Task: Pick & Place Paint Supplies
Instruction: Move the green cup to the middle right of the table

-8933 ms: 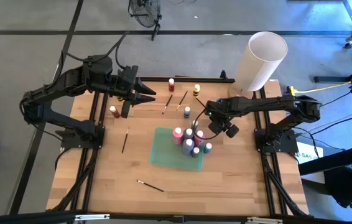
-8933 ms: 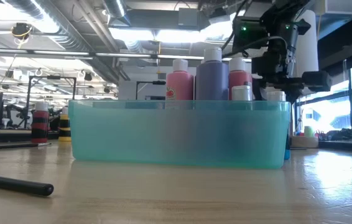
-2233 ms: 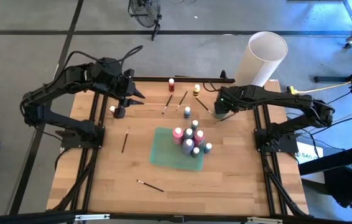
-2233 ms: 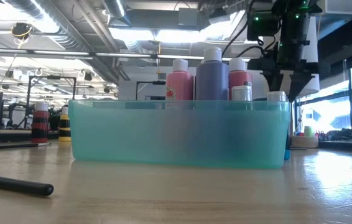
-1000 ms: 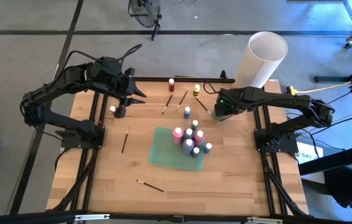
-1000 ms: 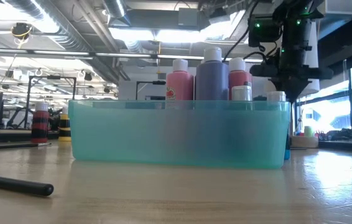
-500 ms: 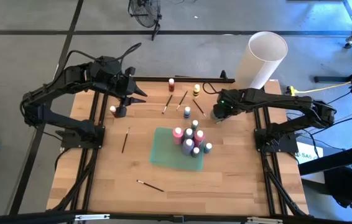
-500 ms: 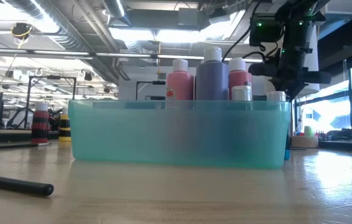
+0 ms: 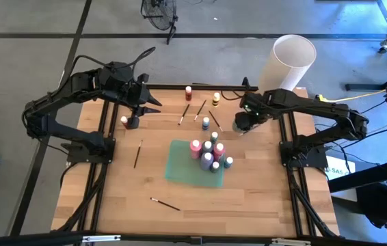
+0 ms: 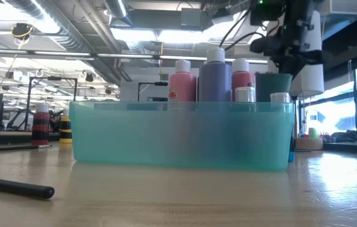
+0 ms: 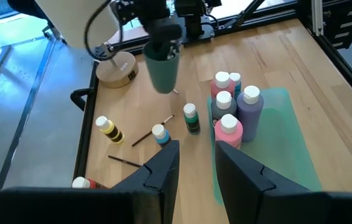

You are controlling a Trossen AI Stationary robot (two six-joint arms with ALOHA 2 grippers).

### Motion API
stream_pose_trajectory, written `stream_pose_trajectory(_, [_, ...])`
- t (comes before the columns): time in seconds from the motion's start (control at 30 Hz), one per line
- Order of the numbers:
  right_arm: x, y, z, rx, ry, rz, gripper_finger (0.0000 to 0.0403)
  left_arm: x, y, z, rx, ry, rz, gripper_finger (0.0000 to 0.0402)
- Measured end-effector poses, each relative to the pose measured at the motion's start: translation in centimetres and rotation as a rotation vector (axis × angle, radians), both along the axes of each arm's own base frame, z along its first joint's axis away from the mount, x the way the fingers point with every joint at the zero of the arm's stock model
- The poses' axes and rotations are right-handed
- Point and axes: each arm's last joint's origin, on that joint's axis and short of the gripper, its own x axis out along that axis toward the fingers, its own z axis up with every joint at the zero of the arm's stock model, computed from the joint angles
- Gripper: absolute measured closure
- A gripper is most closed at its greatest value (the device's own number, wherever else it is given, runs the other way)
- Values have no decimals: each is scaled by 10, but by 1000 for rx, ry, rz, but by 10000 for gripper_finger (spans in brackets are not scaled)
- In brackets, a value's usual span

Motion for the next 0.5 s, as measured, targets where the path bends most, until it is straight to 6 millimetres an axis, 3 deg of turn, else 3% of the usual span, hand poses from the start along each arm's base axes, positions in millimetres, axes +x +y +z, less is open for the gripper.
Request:
stream_pose_trajectory(0.3, [-5, 36, 9, 192, 22, 53, 398, 0, 0, 0, 18, 1, -13, 304])
stream_pose_trajectory(0.5, [-18, 64, 20, 233, -6, 40, 399, 1, 0, 1, 62, -4, -40, 304])
